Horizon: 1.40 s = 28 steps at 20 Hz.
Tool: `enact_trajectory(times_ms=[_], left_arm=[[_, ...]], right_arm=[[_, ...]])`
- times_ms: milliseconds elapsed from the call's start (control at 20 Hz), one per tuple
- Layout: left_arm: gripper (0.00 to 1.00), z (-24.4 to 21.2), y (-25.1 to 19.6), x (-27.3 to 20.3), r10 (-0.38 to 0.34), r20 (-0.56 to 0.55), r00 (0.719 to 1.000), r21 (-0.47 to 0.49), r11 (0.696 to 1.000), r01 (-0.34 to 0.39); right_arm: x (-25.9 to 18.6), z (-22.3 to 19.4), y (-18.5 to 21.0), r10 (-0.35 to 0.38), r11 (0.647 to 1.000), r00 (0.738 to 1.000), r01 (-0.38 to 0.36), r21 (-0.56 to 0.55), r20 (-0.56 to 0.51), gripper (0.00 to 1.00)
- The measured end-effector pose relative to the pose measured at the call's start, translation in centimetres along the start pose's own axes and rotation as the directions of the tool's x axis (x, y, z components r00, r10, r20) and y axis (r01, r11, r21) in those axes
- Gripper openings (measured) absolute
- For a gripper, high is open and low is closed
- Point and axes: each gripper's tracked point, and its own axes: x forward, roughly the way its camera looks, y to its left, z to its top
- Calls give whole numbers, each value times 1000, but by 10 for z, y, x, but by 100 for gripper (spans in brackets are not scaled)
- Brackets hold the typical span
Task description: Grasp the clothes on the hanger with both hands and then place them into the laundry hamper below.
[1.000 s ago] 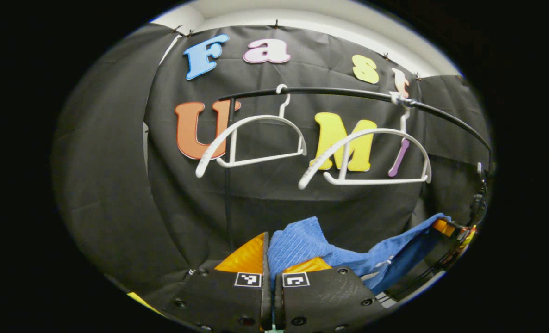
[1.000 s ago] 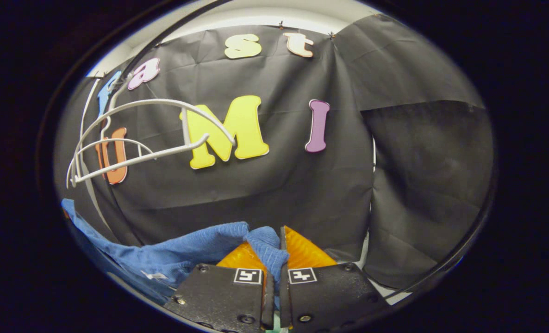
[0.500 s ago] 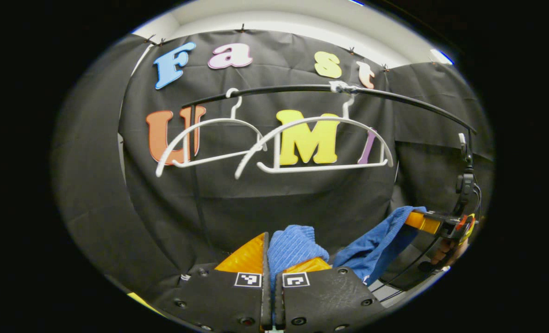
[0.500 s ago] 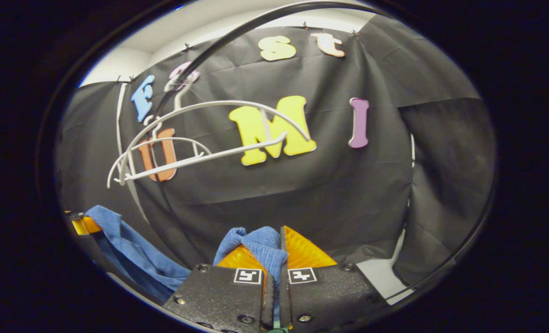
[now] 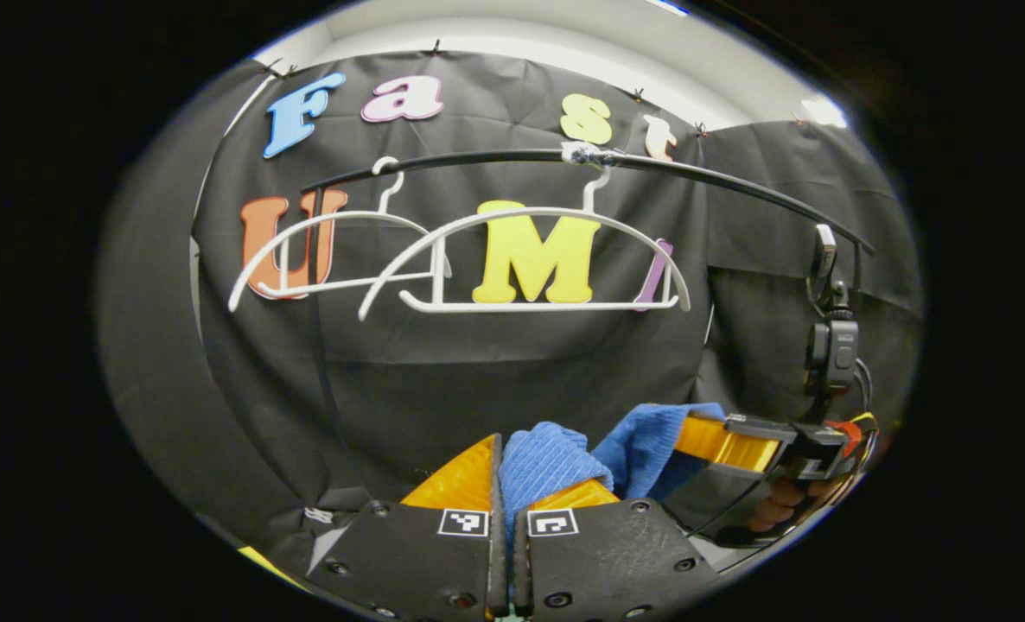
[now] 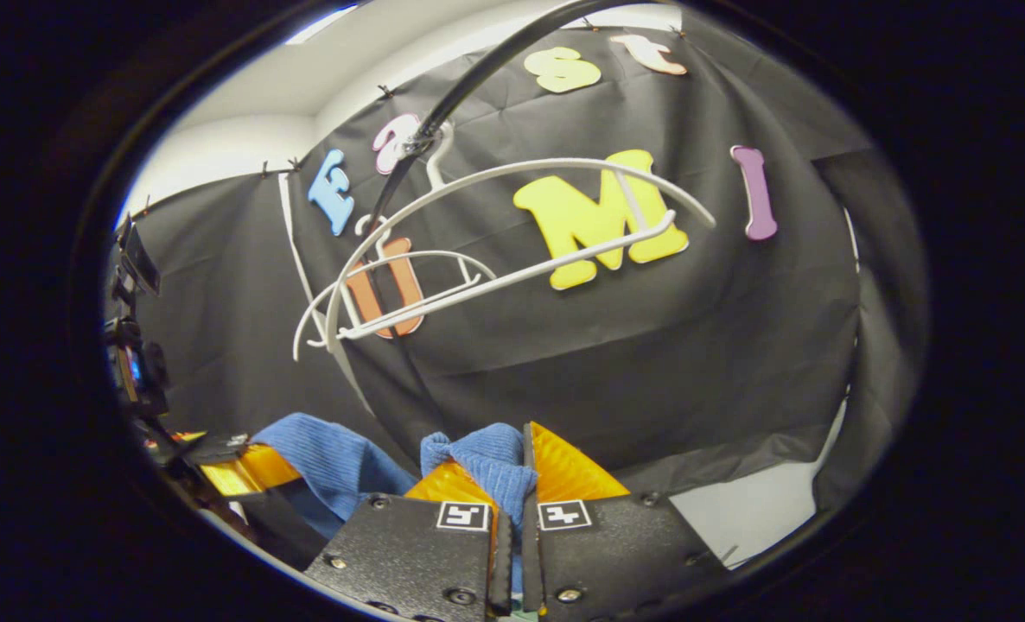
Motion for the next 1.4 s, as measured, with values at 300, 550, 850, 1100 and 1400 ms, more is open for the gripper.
enact_trajectory(times_ms=[300,550,850,1100,1400], left_arm=[[3,-62,-3,31,0,-135,991,-27,1000,-3],[7,-106,4,51,23,-228,973,-44,998,-34],[3,-161,12,70,74,-343,936,-50,994,-96],[3,-209,27,68,117,-448,886,-29,989,-145],[4,-261,45,64,179,-567,804,6,977,-214]], right_arm=[[28,-63,-21,8,1000,989,-4,21,-151,8],[43,-101,-46,-16,1000,969,20,10,-247,8],[59,-147,-84,-88,996,927,86,-21,-365,8],[62,-197,-105,-133,991,870,116,-66,-475,8],[70,-250,-115,-166,986,776,145,-84,-608,9]])
